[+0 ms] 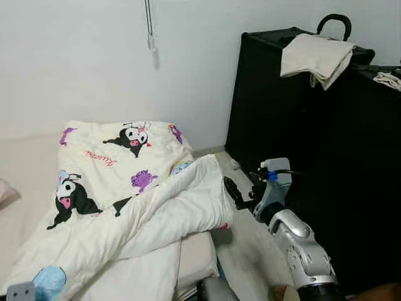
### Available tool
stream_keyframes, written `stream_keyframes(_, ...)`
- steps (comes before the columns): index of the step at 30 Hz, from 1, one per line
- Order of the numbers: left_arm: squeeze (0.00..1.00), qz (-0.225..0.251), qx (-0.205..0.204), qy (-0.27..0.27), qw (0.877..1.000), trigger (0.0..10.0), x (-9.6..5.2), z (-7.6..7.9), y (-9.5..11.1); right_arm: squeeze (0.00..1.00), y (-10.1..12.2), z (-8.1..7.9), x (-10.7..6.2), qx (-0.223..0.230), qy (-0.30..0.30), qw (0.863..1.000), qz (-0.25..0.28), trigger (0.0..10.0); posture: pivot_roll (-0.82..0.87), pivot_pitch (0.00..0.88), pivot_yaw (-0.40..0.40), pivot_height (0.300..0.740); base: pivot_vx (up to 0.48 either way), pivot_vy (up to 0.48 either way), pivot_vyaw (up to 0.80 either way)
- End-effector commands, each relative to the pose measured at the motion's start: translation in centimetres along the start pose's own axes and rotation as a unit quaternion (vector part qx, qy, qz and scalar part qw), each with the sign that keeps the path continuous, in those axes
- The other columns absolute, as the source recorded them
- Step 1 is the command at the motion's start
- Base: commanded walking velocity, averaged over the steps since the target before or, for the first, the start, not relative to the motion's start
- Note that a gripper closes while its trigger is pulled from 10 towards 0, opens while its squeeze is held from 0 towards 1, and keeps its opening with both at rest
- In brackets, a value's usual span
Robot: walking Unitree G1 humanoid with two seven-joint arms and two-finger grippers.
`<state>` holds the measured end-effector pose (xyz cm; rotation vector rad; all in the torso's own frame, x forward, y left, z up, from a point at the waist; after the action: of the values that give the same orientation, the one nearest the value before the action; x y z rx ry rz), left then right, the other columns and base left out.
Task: Clean up the room
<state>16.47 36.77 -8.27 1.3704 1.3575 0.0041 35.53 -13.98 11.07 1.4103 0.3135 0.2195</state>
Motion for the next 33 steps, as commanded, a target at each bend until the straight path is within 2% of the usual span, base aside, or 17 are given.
stream_keyframes(1, 1.0, 0.02, 0.005, 0.009, 1.0, 10.0, 0.2, -0.6, 1.2, 0.0, -0.1, 0.1, 0.0, 0.004, 0.001, 1.0, 0.002, 10.0, -0.19, 0.0, 0.009, 0.626, 0.0, 0.0, 0.0)
stream_keyframes(2, 1.0, 0.038, 0.006, 0.011, 0.999, 10.0, 0.2, -0.4, 2.2, 0.0, -0.5, 0.1, -0.1, 0.004, 0.002, 1.0, -0.002, 10.0, -0.19, 0.0, 0.007, 0.626, 0.0, 0.0, 0.0)
stream_keyframes(3, 1.0, 0.038, 0.006, 0.011, 0.999, 10.0, 0.2, -0.4, 2.2, 0.0, -0.5, 0.1, -0.1, 0.004, 0.002, 1.0, -0.002, 10.0, -0.19, 0.0, 0.007, 0.626, 0.0, 0.0, 0.0)
stream_keyframes(4, 1.0, 0.071, 0.007, 0.02, 0.997, 10.0, 0.3, -0.5, 4.3, 0.0, -1.2, 0.2, -0.3, 0.006, 0.001, 1.0, -0.009, 10.0, -0.2, 0.0, 0.004, 0.626, 0.0, 0.0, 0.0)
stream_keyframes(10, 1.0, 0.11, 0.029, 0.018, 0.993, 10.0, 0.2, -0.3, 6.2, 0.0, -1.6, 0.2, -0.4, 0.007, 0.001, 1.0, -0.013, 10.0, -0.2, 0.0, 0.001, 0.626, 0.0, 0.0, 0.0)
stream_keyframes(12, 1.0, 0.128, 0.042, -0.001, 0.991, 10.0, 0.0, 0.6, 6.8, 0.0, -1.6, 0.3, -0.4, 0.007, 0.001, 1.0, -0.014, 10.0, -0.19, 0.0, 0.0, 0.626, 0.0, 0.0, 0.0)
stream_keyframes(14, 1.0, 0.158, 0.056, -0.045, 0.985, 10.0, -0.6, 2.6, 7.5, 0.0, -1.6, 0.4, -0.3, 0.007, 0.0, 1.0, -0.013, 10.0, -0.19, 0.0, -0.002, 0.626, 0.0, 0.0, 0.0)
stream_keyframes(16, 1.0, 0.191, 0.098, -0.092, 0.972, 10.0, -1.4, 4.7, 8.1, 0.0, -1.6, 0.5, -0.3, 0.006, -0.001, 1.0, -0.013, 10.0, -0.19, 0.0, -0.003, 0.626, 0.0, 0.0, 0.0)
stream_keyframes(19, 1.0, 0.206, 0.121, -0.112, 0.965, 10.0, -1.8, 5.6, 8.2, 0.0, -1.6, 0.5, -0.3, 0.006, -0.002, 1.0, -0.013, 10.0, -0.19, 0.0, -0.003, 0.626, 0.0, 0.0, 0.0)
stream_keyframes(20, 1.0, 0.21, 0.142, -0.15, 0.956, 10.0, -2.2, 6.9, 7.9, 0.0, -1.6, 0.6, -0.2, 0.005, -0.003, 1.0, -0.014, 10.0, -0.19, 0.0, -0.008, 0.626, 0.0, 0.0, 0.0)
stream_keyframes(21, 0.88, 0.211, 0.153, -0.175, 0.95, 10.0, -2.6, 7.7, 7.6, 0.0, -1.7, 0.6, -0.2, 0.005, -0.004, 1.0, -0.014, 10.0, -0.19, 0.0, -0.008, 0.626, 0.0, 0.0, 0.0)
stream_keyframes(22, 0.41, 0.225, 0.197, -0.201, 0.933, 10.0, -3.1, 8.7, 7.4, 0.0, -1.7, 0.7, -0.2, 0.004, -0.004, 1.0, -0.015, 10.0, -0.19, 0.0, -0.008, 0.626, 0.0, 0.0, 0.0)
stream_keyframes(23, 0.41, 0.225, 0.197, -0.201, 0.933, 10.0, -3.1, 8.7, 7.4, 0.0, -1.7, 0.7, -0.2, 0.004, -0.004, 1.0, -0.015, 10.0, -0.19, 0.0, -0.008, 0.626, 0.0, 0.0, 0.0)
stream_keyframes(24, 0.0, 0.245, 0.263, -0.259, 0.896, 10.0, -4.2, 10.4, 6.5, 0.0, -1.9, 0.9, -0.3, 0.003, -0.007, 1.0, -0.018, 10.0, -0.18, 0.0, -0.008, 0.626, 0.0, 0.0, 0.0)
stream_keyframes(26, 0.0, 0.245, 0.263, -0.259, 0.896, 10.0, -4.2, 10.4, 6.5, 0.0, -1.9, 0.9, -0.3, 0.003, -0.007, 1.0, -0.018, 10.0, -0.18, 0.0, -0.008, 0.626, 0.0, 0.0, 0.0)
stream_keyframes(30, 0.0, 0.273, 0.336, -0.315, 0.844, 10.0, -5.6, 12.0, 5.5, 0.0, -2.1, 1.0, -0.3, 0.004, -0.009, 1.0, -0.02, 10.0, -0.18, 0.0, -0.007, 0.626, 0.0, 0.0, 0.0)
stream_keyframes(33, 0.0, 0.281, 0.346, -0.32, 0.836, 10.0, -5.9, 12.3, 5.5, 0.0, -2.1, 1.0, -0.3, 0.005, -0.01, 1.0, -0.021, 10.0, -0.18, 0.0, -0.007, 0.626, 0.0, 0.0, 0.0)
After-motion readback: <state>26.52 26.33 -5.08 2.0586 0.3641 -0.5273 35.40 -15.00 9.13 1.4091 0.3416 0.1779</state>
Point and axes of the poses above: a point about 5 cm out from each wrist's last joint towards the gripper, its own x axis pointing out of the wrist towards the gripper, its own y axis along the axis of the wrist's last joint, z = x × y, the point moved 5 cm from there along x, pointing out of the wrist towards the gripper, and after that the axes turned 14 degrees about -x, right-handed, at the moved point
